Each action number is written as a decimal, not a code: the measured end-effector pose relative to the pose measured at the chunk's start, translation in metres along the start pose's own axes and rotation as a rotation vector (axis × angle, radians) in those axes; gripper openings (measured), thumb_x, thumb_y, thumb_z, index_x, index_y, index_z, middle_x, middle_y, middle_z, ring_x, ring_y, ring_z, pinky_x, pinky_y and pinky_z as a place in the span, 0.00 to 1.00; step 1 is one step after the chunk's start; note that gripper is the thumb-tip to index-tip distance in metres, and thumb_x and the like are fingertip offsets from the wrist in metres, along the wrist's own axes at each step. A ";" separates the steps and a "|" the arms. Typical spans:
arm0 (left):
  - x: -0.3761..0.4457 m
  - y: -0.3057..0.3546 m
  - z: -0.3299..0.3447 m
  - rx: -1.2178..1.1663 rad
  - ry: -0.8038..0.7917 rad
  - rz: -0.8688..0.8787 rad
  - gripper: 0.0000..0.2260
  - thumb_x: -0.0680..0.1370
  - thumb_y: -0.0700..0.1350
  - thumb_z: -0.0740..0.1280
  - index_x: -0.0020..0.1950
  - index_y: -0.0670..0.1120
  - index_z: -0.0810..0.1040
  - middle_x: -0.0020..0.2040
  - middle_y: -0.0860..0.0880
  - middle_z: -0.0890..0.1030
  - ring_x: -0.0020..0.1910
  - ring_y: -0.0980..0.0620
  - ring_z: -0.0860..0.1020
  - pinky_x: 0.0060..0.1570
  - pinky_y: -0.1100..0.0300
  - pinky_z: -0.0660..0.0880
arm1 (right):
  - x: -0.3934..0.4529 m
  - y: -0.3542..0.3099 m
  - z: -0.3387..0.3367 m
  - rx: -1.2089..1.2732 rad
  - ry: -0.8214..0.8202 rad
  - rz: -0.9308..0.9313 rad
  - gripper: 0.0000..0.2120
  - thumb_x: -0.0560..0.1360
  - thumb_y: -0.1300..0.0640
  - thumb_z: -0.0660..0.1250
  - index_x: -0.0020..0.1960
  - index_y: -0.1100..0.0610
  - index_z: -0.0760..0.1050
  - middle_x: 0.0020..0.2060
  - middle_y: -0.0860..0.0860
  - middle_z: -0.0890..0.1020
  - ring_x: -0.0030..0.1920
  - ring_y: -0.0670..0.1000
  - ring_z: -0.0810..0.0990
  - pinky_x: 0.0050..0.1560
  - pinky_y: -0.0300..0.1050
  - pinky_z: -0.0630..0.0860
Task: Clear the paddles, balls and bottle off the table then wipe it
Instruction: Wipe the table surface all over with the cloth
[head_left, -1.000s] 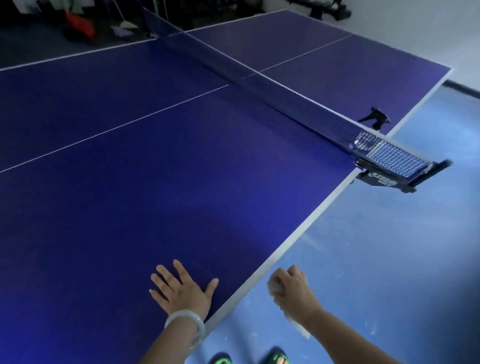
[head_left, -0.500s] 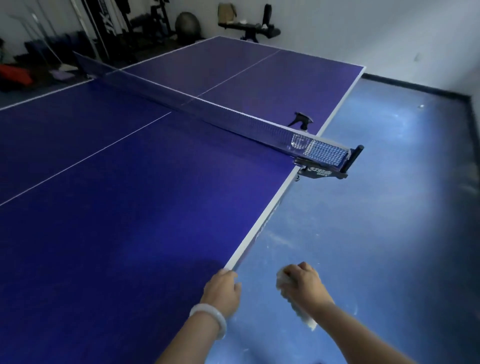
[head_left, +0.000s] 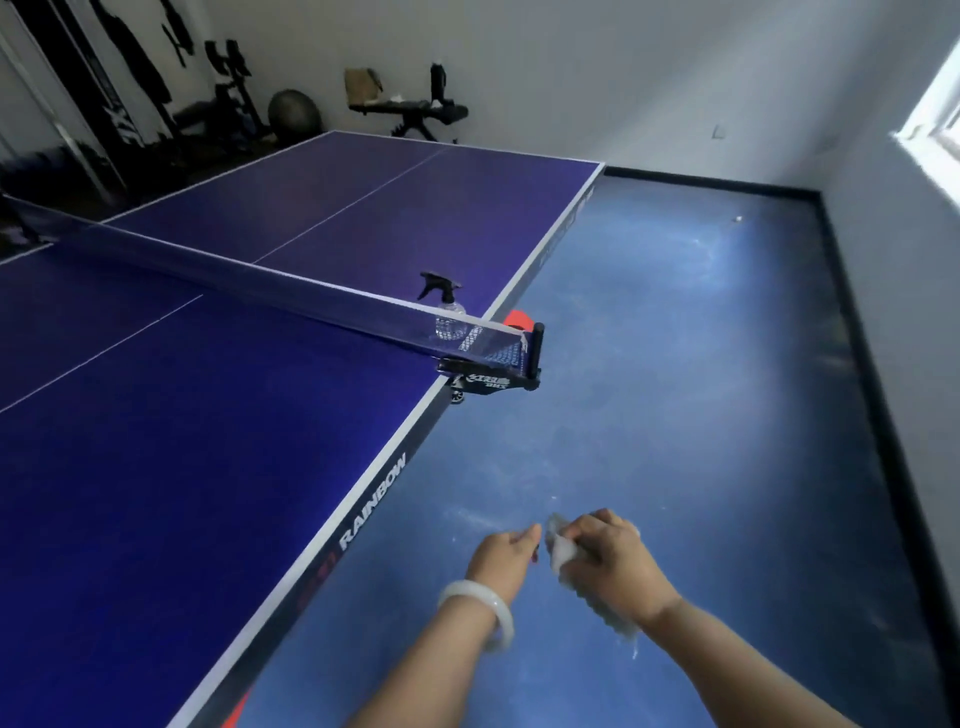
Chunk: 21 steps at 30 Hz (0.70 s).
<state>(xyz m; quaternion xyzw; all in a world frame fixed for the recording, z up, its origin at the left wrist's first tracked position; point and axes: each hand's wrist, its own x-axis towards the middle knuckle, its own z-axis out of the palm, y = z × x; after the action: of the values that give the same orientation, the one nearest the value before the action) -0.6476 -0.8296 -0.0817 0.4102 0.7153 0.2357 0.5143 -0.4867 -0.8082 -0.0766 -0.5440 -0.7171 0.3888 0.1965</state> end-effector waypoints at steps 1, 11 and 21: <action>0.004 0.013 0.013 -0.094 -0.033 -0.027 0.18 0.83 0.52 0.59 0.52 0.40 0.81 0.52 0.39 0.83 0.48 0.45 0.81 0.44 0.56 0.73 | 0.002 0.005 -0.011 0.006 0.011 -0.010 0.12 0.69 0.67 0.72 0.42 0.51 0.78 0.47 0.52 0.75 0.52 0.57 0.74 0.45 0.39 0.74; 0.080 0.085 0.069 -0.099 0.116 0.005 0.12 0.75 0.40 0.70 0.32 0.48 0.75 0.36 0.44 0.77 0.37 0.50 0.72 0.39 0.58 0.70 | 0.065 0.072 -0.081 0.087 -0.054 0.034 0.24 0.68 0.60 0.78 0.59 0.49 0.73 0.57 0.48 0.74 0.60 0.53 0.71 0.62 0.40 0.68; 0.218 0.179 0.074 0.190 -0.019 0.277 0.05 0.77 0.40 0.67 0.47 0.48 0.82 0.43 0.47 0.83 0.40 0.54 0.76 0.38 0.68 0.71 | 0.228 0.109 -0.162 -0.256 -0.162 0.131 0.22 0.74 0.54 0.71 0.67 0.54 0.74 0.62 0.49 0.76 0.63 0.53 0.72 0.62 0.45 0.69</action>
<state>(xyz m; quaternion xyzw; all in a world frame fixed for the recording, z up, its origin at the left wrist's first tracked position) -0.5468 -0.5562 -0.0907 0.5538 0.6661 0.2316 0.4427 -0.3798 -0.5282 -0.0925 -0.5771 -0.7372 0.3490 0.0411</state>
